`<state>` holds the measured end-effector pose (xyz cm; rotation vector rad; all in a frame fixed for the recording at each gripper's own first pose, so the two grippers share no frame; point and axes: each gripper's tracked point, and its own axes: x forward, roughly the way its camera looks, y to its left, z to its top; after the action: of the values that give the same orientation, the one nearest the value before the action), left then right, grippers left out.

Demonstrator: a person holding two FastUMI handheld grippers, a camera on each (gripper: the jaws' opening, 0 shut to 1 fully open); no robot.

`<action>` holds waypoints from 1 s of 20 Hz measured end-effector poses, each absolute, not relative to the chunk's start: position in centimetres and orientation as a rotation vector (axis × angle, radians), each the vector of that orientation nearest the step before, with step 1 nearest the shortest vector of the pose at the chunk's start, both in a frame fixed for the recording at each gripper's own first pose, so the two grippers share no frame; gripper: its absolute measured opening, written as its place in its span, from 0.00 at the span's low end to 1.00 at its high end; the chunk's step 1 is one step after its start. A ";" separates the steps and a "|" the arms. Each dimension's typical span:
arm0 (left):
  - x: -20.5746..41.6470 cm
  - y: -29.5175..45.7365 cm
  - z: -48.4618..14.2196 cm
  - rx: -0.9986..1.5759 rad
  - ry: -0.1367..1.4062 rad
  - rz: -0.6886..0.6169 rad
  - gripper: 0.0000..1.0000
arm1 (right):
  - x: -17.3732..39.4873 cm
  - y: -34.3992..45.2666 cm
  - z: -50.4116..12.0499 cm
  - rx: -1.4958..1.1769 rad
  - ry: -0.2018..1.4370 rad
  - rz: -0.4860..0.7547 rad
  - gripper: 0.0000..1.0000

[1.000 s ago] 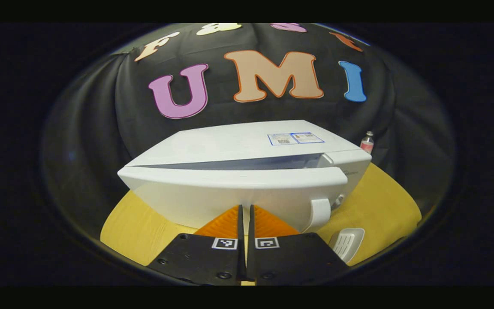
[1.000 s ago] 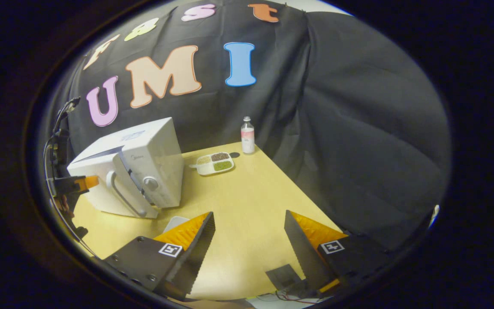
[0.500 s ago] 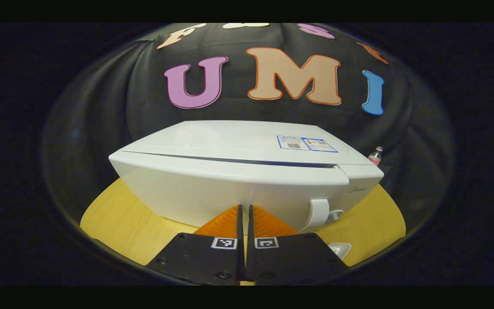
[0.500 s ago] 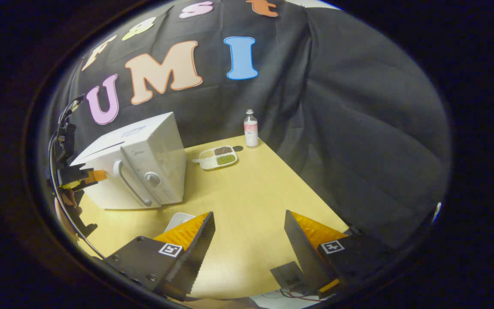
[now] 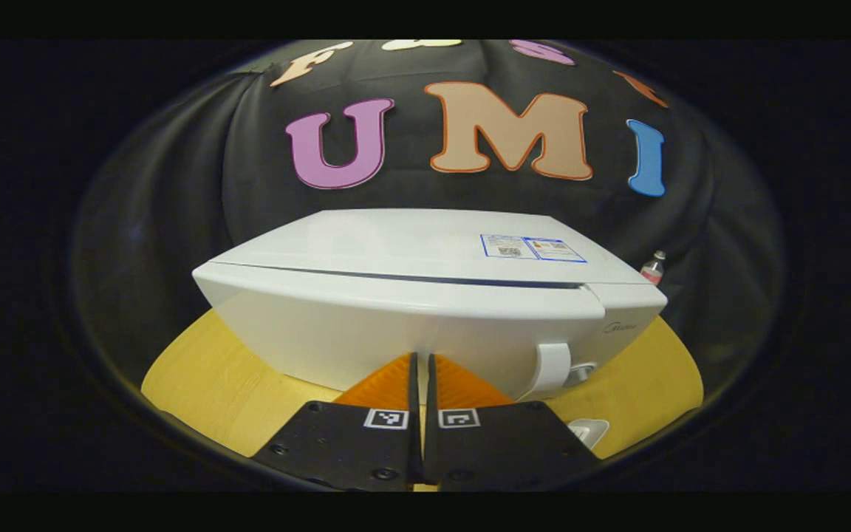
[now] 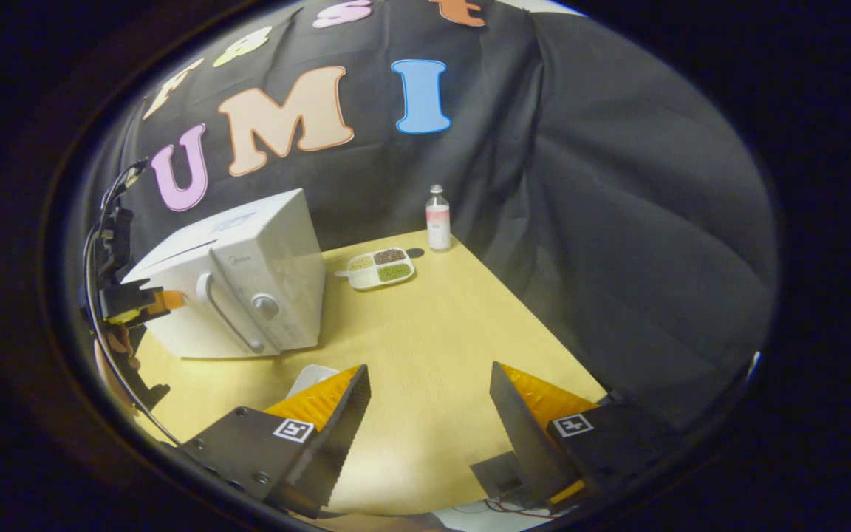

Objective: Open the microwave oven with the left hand, put the food in, and close the microwave oven.

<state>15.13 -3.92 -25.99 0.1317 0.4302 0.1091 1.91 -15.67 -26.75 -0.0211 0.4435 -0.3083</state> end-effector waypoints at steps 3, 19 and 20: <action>15.3 -4.0 -25.8 0.128 0.417 0.123 0.00 | 2.2 -15.5 -27.1 -0.018 0.455 -0.305 0.93; 16.5 1.3 -25.3 0.025 0.388 0.370 0.00 | 3.8 -15.0 -27.8 -0.076 0.493 -0.250 1.00; 16.4 1.3 -25.4 0.026 0.393 0.370 0.00 | 3.6 -15.1 -27.9 -0.077 0.497 -0.249 1.00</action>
<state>16.43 1.28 -25.43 0.0258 0.3925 0.3697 3.61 -15.07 -27.88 -0.0771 0.4967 -0.2491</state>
